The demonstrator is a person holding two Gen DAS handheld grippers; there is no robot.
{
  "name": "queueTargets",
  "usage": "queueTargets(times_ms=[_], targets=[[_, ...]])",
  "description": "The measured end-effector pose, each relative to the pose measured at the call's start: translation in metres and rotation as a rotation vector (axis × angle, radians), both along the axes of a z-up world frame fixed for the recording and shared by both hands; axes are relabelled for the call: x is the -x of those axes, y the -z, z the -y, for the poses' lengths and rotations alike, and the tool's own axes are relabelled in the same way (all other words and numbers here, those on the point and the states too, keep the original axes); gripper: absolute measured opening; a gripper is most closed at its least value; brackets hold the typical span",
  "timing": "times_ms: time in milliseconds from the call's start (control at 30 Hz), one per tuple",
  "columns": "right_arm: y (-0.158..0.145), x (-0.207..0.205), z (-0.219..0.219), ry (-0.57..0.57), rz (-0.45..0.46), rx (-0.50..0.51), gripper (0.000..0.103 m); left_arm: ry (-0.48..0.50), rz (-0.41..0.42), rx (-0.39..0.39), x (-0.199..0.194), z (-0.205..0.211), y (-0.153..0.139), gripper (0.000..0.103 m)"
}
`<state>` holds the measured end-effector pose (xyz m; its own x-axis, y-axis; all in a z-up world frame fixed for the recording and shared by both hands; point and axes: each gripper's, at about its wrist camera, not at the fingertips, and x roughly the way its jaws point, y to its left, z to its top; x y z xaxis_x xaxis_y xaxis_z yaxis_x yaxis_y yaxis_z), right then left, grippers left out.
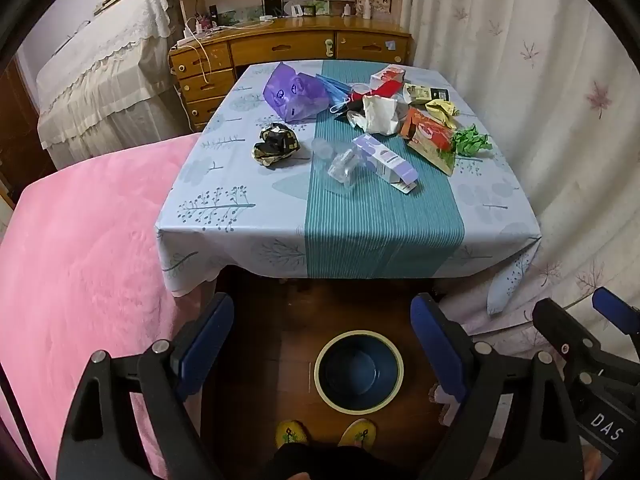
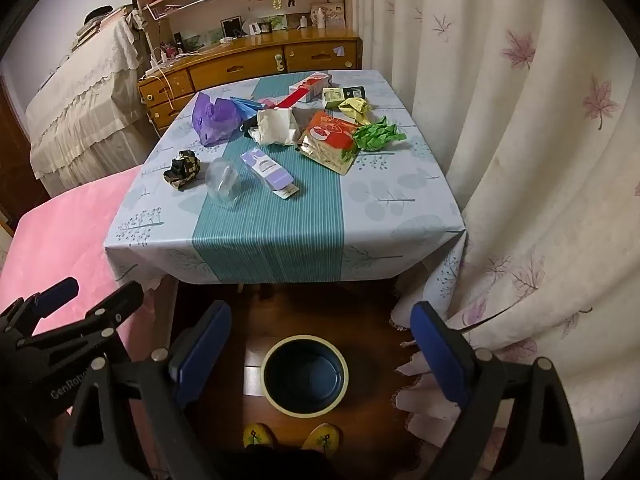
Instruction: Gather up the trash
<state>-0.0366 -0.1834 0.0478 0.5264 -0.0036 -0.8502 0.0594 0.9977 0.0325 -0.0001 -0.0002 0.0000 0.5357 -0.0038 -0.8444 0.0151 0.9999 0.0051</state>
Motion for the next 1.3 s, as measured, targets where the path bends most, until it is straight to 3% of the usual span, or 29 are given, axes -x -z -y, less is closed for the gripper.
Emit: queueTargets(times_ms=[233, 1300], targets=[[0.000, 0.000, 0.003, 0.001, -0.001, -0.003, 0.092, -0.004, 0.032, 0.013, 0.004, 0.002, -0.005, 0.089], [-0.002, 0.003, 0.009, 0.000, 0.002, -0.008, 0.092, 0.023, 0.040, 0.016, 0.009, 0.017, -0.008, 0.089]])
